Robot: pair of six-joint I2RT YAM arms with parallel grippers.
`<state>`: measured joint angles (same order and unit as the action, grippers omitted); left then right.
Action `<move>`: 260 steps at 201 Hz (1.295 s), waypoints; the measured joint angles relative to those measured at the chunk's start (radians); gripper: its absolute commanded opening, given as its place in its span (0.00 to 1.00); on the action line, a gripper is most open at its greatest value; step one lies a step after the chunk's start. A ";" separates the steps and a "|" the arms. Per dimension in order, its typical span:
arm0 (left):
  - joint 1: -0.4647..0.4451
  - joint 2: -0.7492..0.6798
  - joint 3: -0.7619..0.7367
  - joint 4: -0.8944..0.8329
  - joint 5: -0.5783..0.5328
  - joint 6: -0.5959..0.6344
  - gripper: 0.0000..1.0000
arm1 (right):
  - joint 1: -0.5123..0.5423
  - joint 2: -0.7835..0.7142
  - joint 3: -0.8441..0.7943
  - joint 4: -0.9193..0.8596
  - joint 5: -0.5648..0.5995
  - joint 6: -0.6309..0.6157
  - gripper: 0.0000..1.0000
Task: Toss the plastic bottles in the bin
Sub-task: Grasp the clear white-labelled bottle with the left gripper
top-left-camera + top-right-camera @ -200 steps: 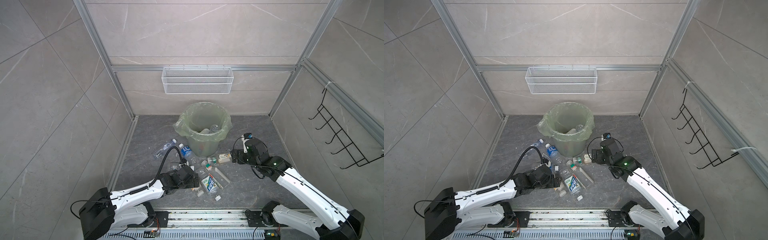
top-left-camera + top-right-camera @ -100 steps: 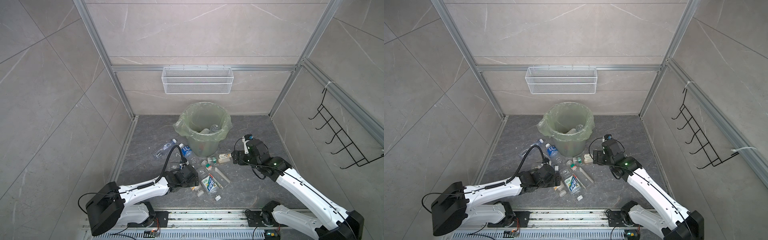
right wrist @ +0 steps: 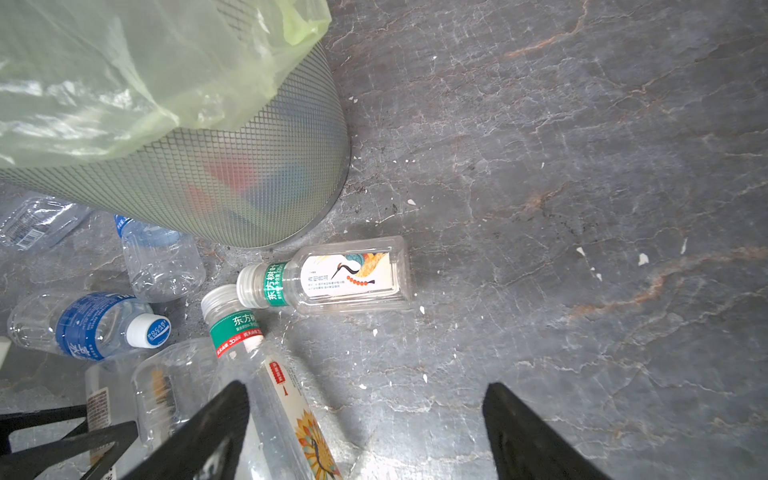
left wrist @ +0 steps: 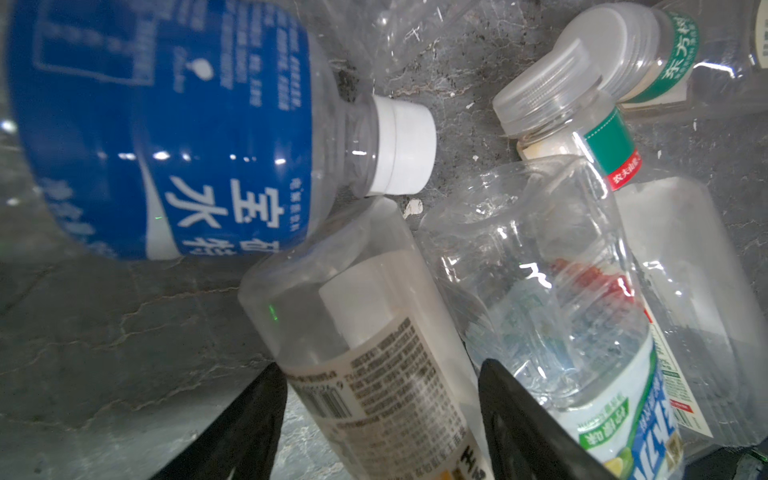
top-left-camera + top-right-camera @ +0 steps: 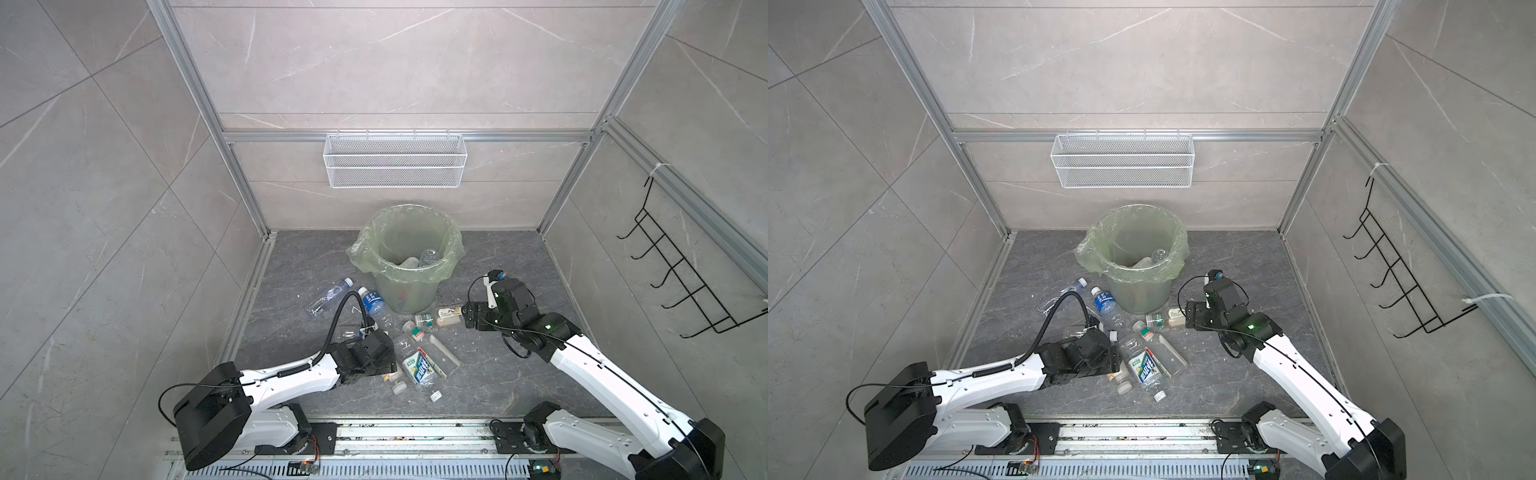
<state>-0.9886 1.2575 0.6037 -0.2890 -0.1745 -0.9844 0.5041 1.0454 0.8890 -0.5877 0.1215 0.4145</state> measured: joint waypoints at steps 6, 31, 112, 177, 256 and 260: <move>0.000 0.003 0.000 0.002 0.002 0.000 0.74 | 0.000 0.001 0.000 0.001 -0.002 0.001 0.90; 0.000 0.027 0.000 0.023 0.019 0.002 0.75 | 0.000 0.003 0.000 0.001 -0.008 0.008 0.89; 0.000 0.100 0.000 0.029 0.055 0.018 0.63 | -0.001 0.005 0.000 0.001 -0.014 0.015 0.89; 0.000 0.099 0.000 0.030 0.052 0.036 0.52 | -0.002 0.005 -0.005 0.003 -0.015 0.016 0.88; 0.000 -0.087 -0.038 0.019 -0.005 0.146 0.48 | -0.002 0.007 -0.022 0.020 -0.033 0.019 0.88; 0.000 -0.102 -0.042 0.019 -0.010 0.155 0.48 | -0.002 0.007 -0.024 0.024 -0.033 0.019 0.88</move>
<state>-0.9886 1.1553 0.5617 -0.2695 -0.1848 -0.8291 0.5022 1.0527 0.8646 -0.5640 0.0883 0.4335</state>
